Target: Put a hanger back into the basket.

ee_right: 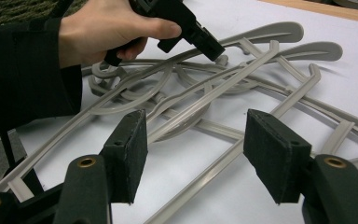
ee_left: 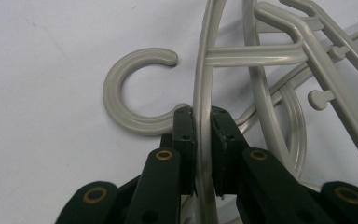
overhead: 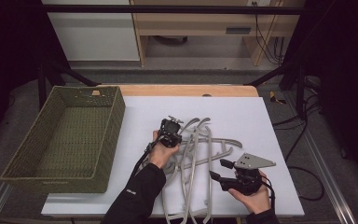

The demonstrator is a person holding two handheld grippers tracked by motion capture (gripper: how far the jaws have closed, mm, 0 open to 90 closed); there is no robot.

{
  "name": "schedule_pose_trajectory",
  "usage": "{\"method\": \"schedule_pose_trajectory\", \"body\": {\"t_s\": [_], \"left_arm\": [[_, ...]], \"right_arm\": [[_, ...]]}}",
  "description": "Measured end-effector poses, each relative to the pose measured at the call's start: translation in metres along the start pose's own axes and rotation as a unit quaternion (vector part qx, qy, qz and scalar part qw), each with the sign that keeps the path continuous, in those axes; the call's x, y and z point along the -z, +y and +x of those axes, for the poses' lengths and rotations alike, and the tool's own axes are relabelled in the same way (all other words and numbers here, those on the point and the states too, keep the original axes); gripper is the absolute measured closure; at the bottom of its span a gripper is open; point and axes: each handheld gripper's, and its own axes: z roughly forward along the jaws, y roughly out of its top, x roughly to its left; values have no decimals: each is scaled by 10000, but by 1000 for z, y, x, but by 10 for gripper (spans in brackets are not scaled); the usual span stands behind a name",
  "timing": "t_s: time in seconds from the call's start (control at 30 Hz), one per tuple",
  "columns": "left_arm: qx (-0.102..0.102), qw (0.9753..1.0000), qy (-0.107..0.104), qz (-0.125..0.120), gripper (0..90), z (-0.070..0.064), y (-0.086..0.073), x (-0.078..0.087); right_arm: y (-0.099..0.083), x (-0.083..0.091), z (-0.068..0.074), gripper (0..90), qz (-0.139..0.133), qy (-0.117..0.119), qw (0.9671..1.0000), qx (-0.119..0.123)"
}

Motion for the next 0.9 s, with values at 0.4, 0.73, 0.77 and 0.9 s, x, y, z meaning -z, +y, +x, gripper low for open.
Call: {"method": "schedule_pose_trajectory", "body": {"t_s": [0.4,0.73,0.77,0.9], "left_arm": [[85,9946,-483,-919,498,20,2,78],[-297,9886,-714,-1290,358,2,-57,149],[-326,9893,-726,-1220,354,0,-65,150],[-454,9918,-745,-938,355,-8,-91,148]], "right_arm": [[0,4,-1,390,-49,-77,10000,-26],[2,8,-1,357,-136,-146,9998,-60],[2,8,-1,355,-140,-137,9998,-51],[2,9,-1,353,-136,-149,9998,-56]]}}
